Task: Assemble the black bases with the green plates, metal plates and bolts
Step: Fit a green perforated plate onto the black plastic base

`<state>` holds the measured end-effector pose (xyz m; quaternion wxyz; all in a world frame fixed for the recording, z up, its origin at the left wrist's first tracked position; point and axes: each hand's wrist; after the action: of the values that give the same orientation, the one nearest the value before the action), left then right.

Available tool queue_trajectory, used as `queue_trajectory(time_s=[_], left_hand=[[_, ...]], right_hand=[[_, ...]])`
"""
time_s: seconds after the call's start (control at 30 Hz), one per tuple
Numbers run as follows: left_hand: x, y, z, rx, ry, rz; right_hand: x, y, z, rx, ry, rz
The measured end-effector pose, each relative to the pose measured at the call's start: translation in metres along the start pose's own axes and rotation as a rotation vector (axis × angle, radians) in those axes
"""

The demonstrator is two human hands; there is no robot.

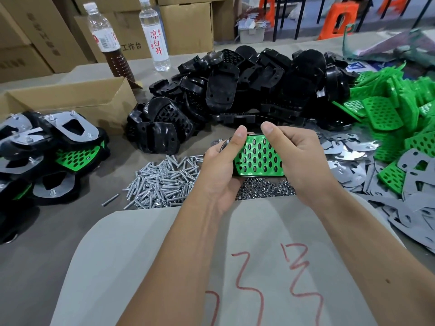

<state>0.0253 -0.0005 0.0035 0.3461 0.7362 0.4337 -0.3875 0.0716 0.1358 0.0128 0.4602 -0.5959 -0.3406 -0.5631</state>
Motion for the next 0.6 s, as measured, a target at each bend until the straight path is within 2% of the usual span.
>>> queue_trajectory(time_s=[0.27, 0.37, 0.47, 0.6], left_hand=[[0.001, -0.002, 0.003, 0.014, 0.006, 0.023], [0.005, -0.004, -0.002, -0.162, 0.03, -0.058], [0.004, -0.008, -0.003, -0.352, 0.076, -0.138], [0.003, -0.009, -0.004, -0.39, -0.011, -0.183]], right_hand=[[-0.009, -0.004, 0.003, -0.02, -0.022, 0.059], [-0.014, -0.006, 0.001, -0.02, -0.038, -0.033], [-0.015, -0.007, 0.006, 0.081, -0.043, -0.071], [-0.018, -0.006, 0.013, 0.117, -0.056, -0.078]])
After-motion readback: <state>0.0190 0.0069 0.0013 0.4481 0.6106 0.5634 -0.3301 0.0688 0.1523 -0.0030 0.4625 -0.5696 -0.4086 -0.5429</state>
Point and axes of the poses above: each hand's wrist, its own y-axis away from the middle knuckle, its own z-axis out of the back of the hand, x = y × z, and after that the axes turned 3 degrees about -x, right-handed
